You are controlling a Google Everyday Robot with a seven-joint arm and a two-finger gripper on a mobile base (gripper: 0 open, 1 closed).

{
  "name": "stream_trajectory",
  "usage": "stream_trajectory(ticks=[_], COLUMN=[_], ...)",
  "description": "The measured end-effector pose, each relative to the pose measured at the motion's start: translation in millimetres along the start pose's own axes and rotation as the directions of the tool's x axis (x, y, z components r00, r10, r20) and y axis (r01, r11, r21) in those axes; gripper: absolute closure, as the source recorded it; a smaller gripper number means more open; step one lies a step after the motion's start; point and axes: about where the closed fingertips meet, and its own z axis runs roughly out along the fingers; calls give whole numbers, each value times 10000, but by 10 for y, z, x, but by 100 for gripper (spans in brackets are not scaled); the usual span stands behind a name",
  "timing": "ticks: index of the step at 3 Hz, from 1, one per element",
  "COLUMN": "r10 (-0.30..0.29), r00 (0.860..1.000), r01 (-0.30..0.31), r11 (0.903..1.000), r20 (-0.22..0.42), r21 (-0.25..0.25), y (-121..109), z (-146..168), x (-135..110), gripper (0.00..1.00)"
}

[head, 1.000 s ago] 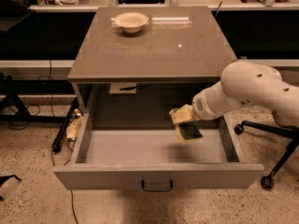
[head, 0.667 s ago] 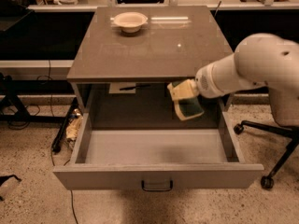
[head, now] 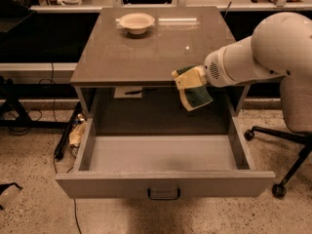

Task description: Pick sponge from top drawer and place on counter

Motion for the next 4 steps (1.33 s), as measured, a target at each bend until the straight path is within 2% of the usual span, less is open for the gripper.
stream_trajectory(ticks=[1,2,3,4], r10=[-648,-1336,-1487,-982], r00=[9888,9584,9297,9203], r01=[649,1287,1194,250], r11=[9979,9910,9871,9808], r20=[1347,2522,3371,3786], r21=[32,360,1062,1935], y=[-189,-375,-706,-1067], z=[34,37,248,610], x=[-496,-1157,-1713,-2038], gripper=[100,100,100,73])
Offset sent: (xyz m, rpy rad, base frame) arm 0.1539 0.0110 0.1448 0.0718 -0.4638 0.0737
